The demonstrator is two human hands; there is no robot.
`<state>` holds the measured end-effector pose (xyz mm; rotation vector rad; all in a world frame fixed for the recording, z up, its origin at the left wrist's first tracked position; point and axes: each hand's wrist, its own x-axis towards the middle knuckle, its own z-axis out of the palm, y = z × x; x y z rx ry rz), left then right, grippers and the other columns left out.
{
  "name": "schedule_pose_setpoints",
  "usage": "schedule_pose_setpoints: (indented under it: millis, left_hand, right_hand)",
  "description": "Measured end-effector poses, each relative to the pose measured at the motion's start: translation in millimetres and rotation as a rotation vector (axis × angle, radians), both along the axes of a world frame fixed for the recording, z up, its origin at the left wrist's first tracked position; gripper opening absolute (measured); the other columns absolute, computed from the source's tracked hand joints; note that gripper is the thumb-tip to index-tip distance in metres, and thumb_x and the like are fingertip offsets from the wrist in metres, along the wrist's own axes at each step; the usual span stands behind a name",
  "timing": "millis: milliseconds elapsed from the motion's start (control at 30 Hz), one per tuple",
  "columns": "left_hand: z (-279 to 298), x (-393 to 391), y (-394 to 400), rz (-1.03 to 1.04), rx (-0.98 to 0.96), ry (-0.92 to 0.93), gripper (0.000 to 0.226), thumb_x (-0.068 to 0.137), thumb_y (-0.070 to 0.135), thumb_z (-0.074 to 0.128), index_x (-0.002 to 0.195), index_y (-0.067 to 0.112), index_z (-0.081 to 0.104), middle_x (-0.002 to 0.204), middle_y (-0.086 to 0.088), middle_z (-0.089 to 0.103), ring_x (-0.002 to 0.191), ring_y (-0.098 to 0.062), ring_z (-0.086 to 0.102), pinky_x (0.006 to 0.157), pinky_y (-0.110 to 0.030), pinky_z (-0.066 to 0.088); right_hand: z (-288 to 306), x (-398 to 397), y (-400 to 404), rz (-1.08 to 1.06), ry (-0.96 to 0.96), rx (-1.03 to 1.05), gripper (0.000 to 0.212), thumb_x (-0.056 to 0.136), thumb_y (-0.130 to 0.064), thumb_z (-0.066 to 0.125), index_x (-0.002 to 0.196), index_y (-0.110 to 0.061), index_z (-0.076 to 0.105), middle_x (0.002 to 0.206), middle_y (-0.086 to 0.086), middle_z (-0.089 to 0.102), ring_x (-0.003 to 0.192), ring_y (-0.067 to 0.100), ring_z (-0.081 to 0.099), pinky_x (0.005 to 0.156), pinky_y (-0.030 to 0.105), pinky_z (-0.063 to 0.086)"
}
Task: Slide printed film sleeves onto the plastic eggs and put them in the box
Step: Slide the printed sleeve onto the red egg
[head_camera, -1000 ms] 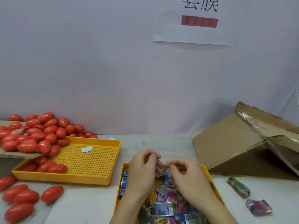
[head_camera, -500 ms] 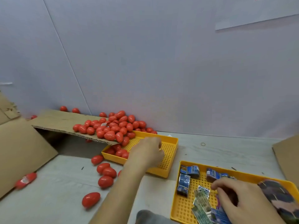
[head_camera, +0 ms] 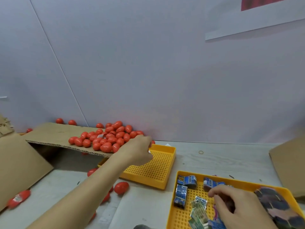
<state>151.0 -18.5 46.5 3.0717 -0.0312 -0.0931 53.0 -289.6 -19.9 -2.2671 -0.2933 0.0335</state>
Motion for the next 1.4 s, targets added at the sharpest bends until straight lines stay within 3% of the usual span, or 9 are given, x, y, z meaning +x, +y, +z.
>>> schedule_pose_setpoints:
  millis: [133, 233, 333, 500, 667, 900, 1167, 1267, 1400]
  left_hand:
    - [1.0, -18.2, -75.7, -0.018, -0.676, -0.077, 0.008, 0.085, 0.018, 0.054, 0.083, 0.027, 0.054, 0.08, 0.006, 0.056, 0.067, -0.009, 0.051, 0.055, -0.022, 0.039]
    - [-15.5, -31.2, -126.8, 0.085, -1.139, 0.066, 0.008, 0.085, 0.028, 0.051, 0.082, 0.022, 0.055, 0.076, 0.005, 0.055, 0.065, -0.013, 0.048, 0.057, -0.026, 0.039]
    - [-30.4, -43.4, -154.2, 0.227, -1.609, -0.057, 0.013, 0.093, 0.015, 0.051, 0.088, 0.011, 0.062, 0.066, 0.002, 0.056, 0.053, -0.01, 0.047, 0.047, -0.024, 0.037]
    - [-41.2, -60.0, -130.5, 0.392, -1.99, -0.178, 0.016, 0.095, 0.009, 0.047, 0.087, 0.005, 0.061, 0.057, -0.002, 0.049, 0.038, -0.011, 0.032, 0.036, -0.019, 0.023]
    - [-50.6, -63.5, -112.2, 0.349, -2.1, -0.155, 0.018, 0.096, 0.017, 0.047, 0.092, 0.005, 0.06, 0.062, -0.005, 0.05, 0.043, -0.013, 0.035, 0.037, -0.021, 0.027]
    - [-55.8, -53.1, -128.5, 0.188, -2.116, -0.069, 0.024, 0.096, 0.011, 0.039, 0.101, 0.003, 0.061, 0.07, -0.008, 0.052, 0.049, -0.017, 0.041, 0.043, -0.025, 0.031]
    - [-63.8, -46.8, -127.5, 0.092, -2.085, -0.125, 0.022, 0.092, -0.006, 0.051, 0.106, 0.002, 0.066, 0.087, -0.014, 0.068, 0.066, -0.021, 0.063, 0.049, -0.026, 0.048]
    - [-68.8, -46.2, -128.7, 0.023, -1.983, -0.22, 0.032, 0.078, 0.006, 0.074, 0.108, 0.008, 0.064, 0.101, -0.01, 0.074, 0.088, -0.023, 0.074, 0.064, -0.024, 0.057]
    - [-69.9, -47.1, -130.4, -0.058, -1.936, -0.263, 0.043, 0.066, 0.009, 0.081, 0.105, 0.006, 0.064, 0.103, -0.01, 0.075, 0.096, -0.027, 0.074, 0.072, -0.028, 0.059]
  right_hand:
    - [1.6, 4.7, 1.8, 0.003, -0.009, -0.076, 0.023, 0.094, -0.023, 0.061, 0.081, -0.043, 0.063, 0.075, -0.012, 0.066, 0.076, -0.005, 0.061, 0.07, 0.005, 0.044]
    - [1.2, 2.2, 1.9, -0.014, -0.047, -0.08, 0.02, 0.092, -0.024, 0.063, 0.082, -0.041, 0.066, 0.078, -0.014, 0.068, 0.076, -0.002, 0.062, 0.074, 0.005, 0.045]
    - [-1.3, 2.2, 3.5, 0.012, -0.053, -0.092, 0.011, 0.086, -0.032, 0.069, 0.078, -0.041, 0.07, 0.074, -0.015, 0.068, 0.08, -0.006, 0.061, 0.073, 0.005, 0.045]
    - [0.6, 0.1, 4.7, 0.108, 0.015, -0.077, 0.021, 0.067, -0.057, 0.079, 0.07, -0.04, 0.066, 0.088, -0.036, 0.059, 0.086, -0.012, 0.055, 0.07, 0.012, 0.047]
    - [-4.3, 8.7, 3.1, 0.142, 0.055, -0.133, 0.016, 0.078, -0.033, 0.08, 0.069, -0.038, 0.068, 0.079, -0.007, 0.065, 0.083, -0.001, 0.061, 0.069, 0.011, 0.045]
    - [-8.2, 11.1, 1.3, 0.112, -0.046, -0.112, 0.003, 0.086, -0.039, 0.072, 0.084, -0.04, 0.07, 0.086, -0.01, 0.066, 0.095, -0.009, 0.054, 0.079, 0.007, 0.042]
    - [-10.9, 13.4, 5.9, 0.257, -0.041, -0.184, 0.026, 0.093, -0.043, 0.061, 0.117, -0.052, 0.063, 0.11, -0.026, 0.051, 0.108, -0.015, 0.044, 0.092, 0.001, 0.029]
    - [-7.5, 14.8, 5.8, 0.294, 0.064, -0.168, 0.029, 0.081, -0.055, 0.07, 0.109, -0.053, 0.064, 0.106, -0.025, 0.05, 0.105, -0.015, 0.045, 0.092, 0.002, 0.031]
    - [-2.5, 14.6, 8.6, 0.274, 0.084, -0.112, 0.023, 0.073, -0.044, 0.082, 0.068, -0.054, 0.062, 0.094, -0.027, 0.057, 0.093, -0.014, 0.052, 0.077, 0.007, 0.039]
